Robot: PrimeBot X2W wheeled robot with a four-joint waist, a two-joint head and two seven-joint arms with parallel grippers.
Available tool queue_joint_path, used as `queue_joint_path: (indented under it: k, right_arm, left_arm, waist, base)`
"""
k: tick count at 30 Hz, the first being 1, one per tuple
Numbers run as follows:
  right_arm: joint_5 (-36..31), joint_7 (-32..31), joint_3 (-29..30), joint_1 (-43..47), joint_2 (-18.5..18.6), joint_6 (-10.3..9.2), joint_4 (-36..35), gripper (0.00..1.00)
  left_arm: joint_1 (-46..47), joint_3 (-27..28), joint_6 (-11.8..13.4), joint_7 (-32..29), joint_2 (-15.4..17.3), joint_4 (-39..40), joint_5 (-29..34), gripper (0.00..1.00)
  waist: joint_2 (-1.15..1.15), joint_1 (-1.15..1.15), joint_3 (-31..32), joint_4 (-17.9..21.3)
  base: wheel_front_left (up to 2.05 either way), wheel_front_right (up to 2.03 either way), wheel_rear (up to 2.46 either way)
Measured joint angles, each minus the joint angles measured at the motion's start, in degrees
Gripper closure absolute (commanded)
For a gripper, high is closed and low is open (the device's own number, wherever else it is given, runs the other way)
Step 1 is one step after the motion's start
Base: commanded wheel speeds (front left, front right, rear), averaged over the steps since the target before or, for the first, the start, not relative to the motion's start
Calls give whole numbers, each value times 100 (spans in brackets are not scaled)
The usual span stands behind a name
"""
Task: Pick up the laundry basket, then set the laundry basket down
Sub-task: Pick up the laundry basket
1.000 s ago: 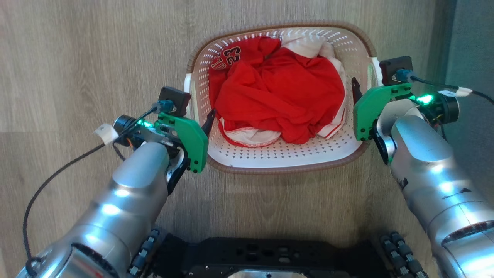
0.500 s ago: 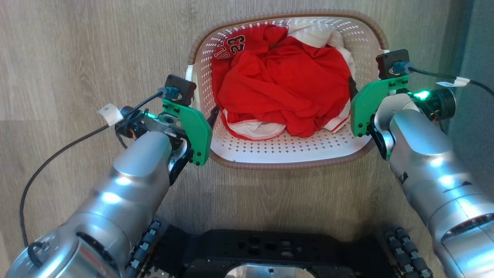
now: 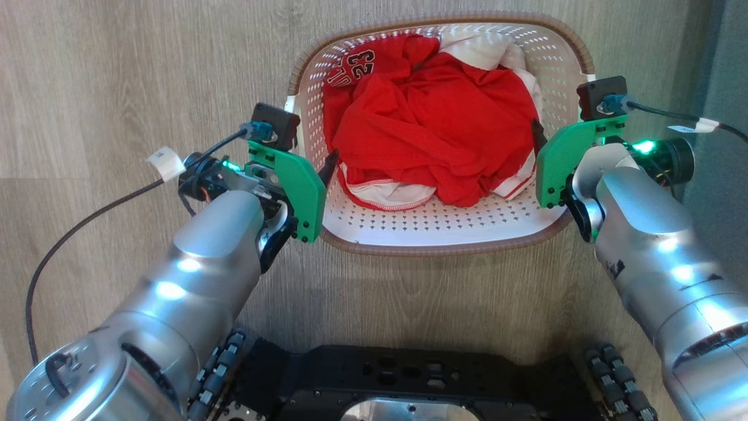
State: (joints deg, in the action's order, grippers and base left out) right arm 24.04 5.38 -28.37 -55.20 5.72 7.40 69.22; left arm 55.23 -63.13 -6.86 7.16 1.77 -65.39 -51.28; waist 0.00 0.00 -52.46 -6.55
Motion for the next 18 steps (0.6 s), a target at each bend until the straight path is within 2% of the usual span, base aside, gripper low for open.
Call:
queue_joint_path:
  k: [3, 4, 5, 6, 7, 18]
  right_arm:
    - [75, 25, -85, -18, 10, 0, 2, 0]
    - [83, 29, -116, -36, 10, 0, 4, 0]
    - [109, 29, -141, -61, 10, 0, 9, 52]
    - [137, 29, -152, -88, 19, 0, 21, 83]
    - [157, 35, -158, -105, 52, 0, 30, 100]
    - [432, 75, -332, -119, 110, -3, 153, 100]
  left_arm:
    - [0, -134, 35, 8, 0, 12, -109, 0]
    - [1, -157, 36, 7, 0, 12, -153, 24]
    - [1, -185, 42, 7, 1, 10, -200, 62]
    - [1, -218, 54, 4, 9, -5, -245, 100]
    - [0, -248, 97, 5, 29, -10, -294, 100]
    - [6, -664, 135, -4, 38, -43, -636, 100]
  waist:
    - [0, 0, -5, -12]
    - [0, 0, -9, -15]
    - [0, 0, -12, -18]
    - [0, 0, -16, -22]
    - [0, 0, -20, -27]
    - [0, 0, 127, -48]
  base:
    - [0, 0, 0]
    - [0, 0, 0]
    - [0, 0, 0]
    - [0, 0, 0]
    - [0, 0, 0]
    - [0, 0, 0]
